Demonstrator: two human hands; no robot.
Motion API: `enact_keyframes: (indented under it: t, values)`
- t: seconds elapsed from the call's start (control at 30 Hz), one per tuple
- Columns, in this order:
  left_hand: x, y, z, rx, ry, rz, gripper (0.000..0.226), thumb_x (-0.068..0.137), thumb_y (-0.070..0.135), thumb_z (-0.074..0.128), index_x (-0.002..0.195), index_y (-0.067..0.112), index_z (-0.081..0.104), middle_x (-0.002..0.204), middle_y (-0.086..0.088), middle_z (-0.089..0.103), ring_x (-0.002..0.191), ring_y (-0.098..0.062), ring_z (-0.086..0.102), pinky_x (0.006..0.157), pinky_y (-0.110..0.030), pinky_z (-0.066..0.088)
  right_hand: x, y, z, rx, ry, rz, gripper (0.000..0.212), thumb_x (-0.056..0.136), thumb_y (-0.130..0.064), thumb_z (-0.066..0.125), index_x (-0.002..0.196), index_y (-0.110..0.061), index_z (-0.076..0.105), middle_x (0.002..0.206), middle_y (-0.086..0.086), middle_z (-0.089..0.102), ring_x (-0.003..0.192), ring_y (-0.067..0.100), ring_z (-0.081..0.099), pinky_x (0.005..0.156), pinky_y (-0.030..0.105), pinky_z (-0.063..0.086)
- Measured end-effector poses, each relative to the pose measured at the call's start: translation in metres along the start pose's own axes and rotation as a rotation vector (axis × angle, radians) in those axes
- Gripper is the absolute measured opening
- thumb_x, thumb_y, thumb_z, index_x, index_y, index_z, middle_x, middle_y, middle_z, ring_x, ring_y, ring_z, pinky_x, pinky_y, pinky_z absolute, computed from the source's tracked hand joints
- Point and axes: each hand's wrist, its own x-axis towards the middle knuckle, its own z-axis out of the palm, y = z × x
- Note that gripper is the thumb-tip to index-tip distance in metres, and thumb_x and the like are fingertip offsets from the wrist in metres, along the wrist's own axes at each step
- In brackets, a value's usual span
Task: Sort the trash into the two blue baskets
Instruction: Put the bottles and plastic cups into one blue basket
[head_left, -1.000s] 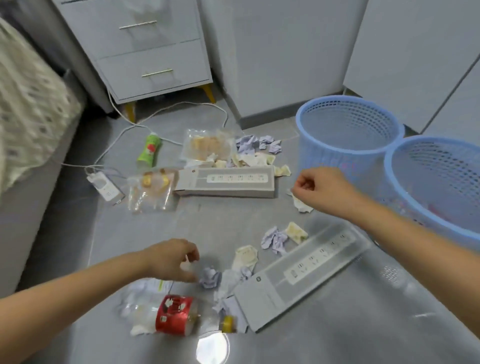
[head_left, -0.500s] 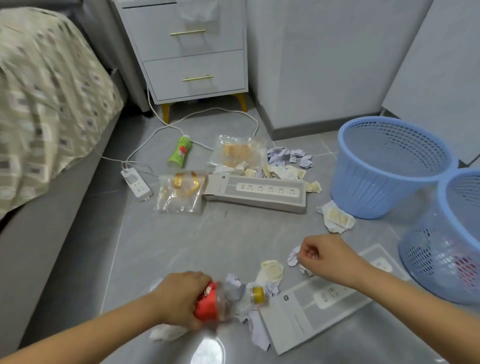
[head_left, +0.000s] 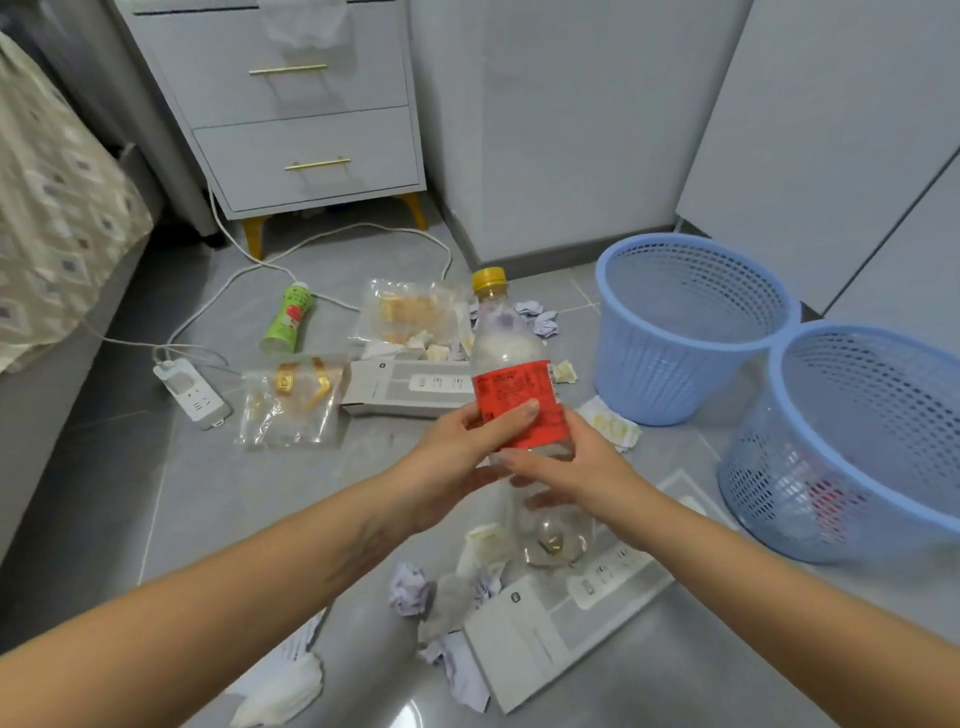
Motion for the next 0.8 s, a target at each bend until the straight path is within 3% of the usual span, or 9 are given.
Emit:
enact_keyframes:
  t: [0.07, 0.17, 0.27, 0.33, 0.43, 0.53, 0.63, 0.7, 0.8]
  values:
    - [0.009, -0.001, 0.002, 0.066, 0.037, 0.021, 0.054, 0.073, 0.053, 0.069, 0.114, 0.018, 0.067, 0.109, -0.003, 0.07, 0.096, -0.012, 0.062, 0.091, -0.034, 0.051, -0.006, -0.01, -0.024, 0.073, 0.064, -0.047, 0.059, 0.056, -0.04, 0.084, 0.107, -0.023, 0.059, 0.1, 0.006, 0.069, 0.083, 0.019, 0.069, 0.074, 0.042, 0.059]
    - [0.02, -0.012, -0.011, 0.103, 0.126, -0.026, 0.047, 0.078, 0.051, 0.066, 0.111, 0.017, 0.065, 0.101, 0.001, 0.064, 0.092, -0.014, 0.063, 0.088, -0.038, 0.053, -0.015, -0.028, -0.087, 0.017, 0.349, -0.196, 0.076, 0.034, -0.062, 0.083, 0.1, -0.028, 0.062, 0.09, -0.008, 0.071, 0.084, 0.008, 0.066, 0.077, 0.033, 0.056]
    - [0.022, -0.032, -0.027, 0.278, 0.175, -0.085, 0.025, 0.089, 0.035, 0.062, 0.106, 0.018, 0.063, 0.108, -0.003, 0.063, 0.095, -0.018, 0.064, 0.085, -0.036, 0.054, -0.03, -0.043, -0.158, -0.033, 0.717, -0.294, 0.092, 0.033, -0.067, 0.081, 0.111, -0.022, 0.059, 0.095, -0.006, 0.068, 0.084, 0.011, 0.063, 0.073, 0.035, 0.053]
    - [0.023, -0.046, -0.037, 0.451, 0.198, -0.086, 0.02, 0.089, 0.032, 0.063, 0.105, 0.019, 0.062, 0.107, -0.005, 0.064, 0.095, -0.018, 0.064, 0.081, -0.032, 0.053, -0.037, -0.045, -0.198, -0.045, 0.944, -0.324, 0.088, 0.041, -0.06, 0.084, 0.112, -0.02, 0.053, 0.095, -0.008, 0.064, 0.082, 0.01, 0.062, 0.076, 0.037, 0.055]
    - [0.024, -0.06, -0.045, 0.499, 0.203, -0.121, 0.017, 0.089, 0.029, 0.063, 0.104, 0.02, 0.062, 0.107, -0.007, 0.064, 0.094, -0.018, 0.064, 0.079, -0.031, 0.053, -0.041, -0.034, -0.245, -0.101, 1.126, -0.196, 0.085, 0.045, -0.053, 0.083, 0.117, -0.02, 0.053, 0.101, -0.008, 0.064, 0.087, 0.009, 0.064, 0.079, 0.041, 0.058]
    - [0.026, -0.07, -0.046, 0.522, 0.19, -0.141, 0.013, 0.09, 0.025, 0.062, 0.102, 0.02, 0.061, 0.106, -0.007, 0.064, 0.093, -0.018, 0.064, 0.076, -0.029, 0.053, -0.039, -0.006, -0.27, -0.191, 1.057, 0.039, 0.08, 0.038, -0.05, 0.086, 0.109, -0.023, 0.06, 0.104, 0.003, 0.067, 0.094, 0.021, 0.066, 0.073, 0.047, 0.058]
    - [0.029, -0.078, -0.043, 0.613, 0.144, -0.145, 0.013, 0.09, 0.023, 0.062, 0.103, 0.02, 0.062, 0.1, -0.006, 0.066, 0.09, -0.018, 0.065, 0.074, -0.028, 0.054, -0.036, 0.021, -0.268, -0.203, 0.835, 0.249, 0.052, 0.055, -0.026, 0.087, 0.102, -0.024, 0.064, 0.102, 0.005, 0.066, 0.096, 0.024, 0.06, 0.08, 0.048, 0.053]
    - [0.033, -0.08, -0.039, 0.651, 0.118, -0.147, 0.013, 0.09, 0.023, 0.062, 0.102, 0.02, 0.062, 0.099, -0.006, 0.066, 0.089, -0.019, 0.066, 0.072, -0.027, 0.054, -0.033, 0.035, -0.267, -0.186, 0.736, 0.331, 0.046, 0.059, -0.018, 0.086, 0.099, -0.022, 0.064, 0.098, 0.007, 0.066, 0.085, 0.022, 0.059, 0.077, 0.044, 0.05]
    - [0.041, -0.08, -0.029, 0.671, 0.1, -0.149, 0.012, 0.091, 0.021, 0.061, 0.102, 0.019, 0.062, 0.099, -0.007, 0.066, 0.089, -0.019, 0.065, 0.071, -0.027, 0.054, -0.03, 0.048, -0.27, -0.158, 0.732, 0.347, 0.044, 0.058, -0.015, 0.087, 0.095, -0.02, 0.066, 0.094, 0.008, 0.067, 0.076, 0.02, 0.059, 0.062, 0.032, 0.048]
